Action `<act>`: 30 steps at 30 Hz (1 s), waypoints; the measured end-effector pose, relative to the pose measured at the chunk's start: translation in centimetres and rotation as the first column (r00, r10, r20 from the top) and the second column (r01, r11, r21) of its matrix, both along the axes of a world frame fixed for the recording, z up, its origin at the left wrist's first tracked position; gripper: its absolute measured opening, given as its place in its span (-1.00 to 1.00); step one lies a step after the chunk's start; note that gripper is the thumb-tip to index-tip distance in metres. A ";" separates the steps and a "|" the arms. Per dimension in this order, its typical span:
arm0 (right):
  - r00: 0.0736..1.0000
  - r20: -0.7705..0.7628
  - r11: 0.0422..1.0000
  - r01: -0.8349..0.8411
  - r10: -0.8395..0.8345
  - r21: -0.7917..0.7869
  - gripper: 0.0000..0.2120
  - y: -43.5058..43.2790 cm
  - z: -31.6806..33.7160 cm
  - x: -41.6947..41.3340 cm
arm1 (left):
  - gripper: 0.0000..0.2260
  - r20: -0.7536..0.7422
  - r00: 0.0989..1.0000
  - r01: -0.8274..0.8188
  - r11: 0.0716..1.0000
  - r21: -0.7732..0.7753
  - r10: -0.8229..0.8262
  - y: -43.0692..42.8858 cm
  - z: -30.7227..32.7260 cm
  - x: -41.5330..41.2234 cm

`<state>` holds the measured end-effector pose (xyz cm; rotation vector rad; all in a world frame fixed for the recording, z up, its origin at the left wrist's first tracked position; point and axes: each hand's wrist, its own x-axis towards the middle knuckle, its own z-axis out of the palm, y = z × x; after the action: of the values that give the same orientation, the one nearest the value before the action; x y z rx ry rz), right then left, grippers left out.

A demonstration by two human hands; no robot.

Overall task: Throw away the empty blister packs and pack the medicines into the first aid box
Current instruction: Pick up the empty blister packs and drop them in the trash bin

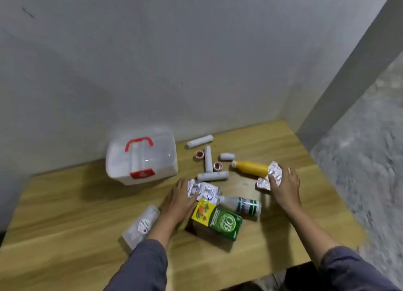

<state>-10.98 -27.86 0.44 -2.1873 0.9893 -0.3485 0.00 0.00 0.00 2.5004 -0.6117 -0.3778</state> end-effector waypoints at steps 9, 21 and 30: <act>0.998 -0.035 0.998 0.060 -0.061 -0.031 -0.39 -0.1 2.5 0.9 | -0.36 -0.017 0.985 -0.168 0.960 -0.223 0.169 -1.5 2.3 1.4; 0.982 0.034 0.959 0.173 -0.185 0.223 -0.41 2.1 -5.3 -1.0 | -0.54 -0.247 0.900 -0.415 0.881 -0.229 0.360 -0.8 -5.0 -1.0; 0.977 0.054 0.948 0.188 -0.208 0.258 -0.37 2.0 -4.4 -2.3 | -0.63 -0.415 0.830 -0.518 0.790 -0.327 0.373 -0.1 -4.3 -1.5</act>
<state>-13.30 -25.84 -3.94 -1.8377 1.1464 -0.3786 -1.46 -0.13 -4.31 2.0012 0.0587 -0.4109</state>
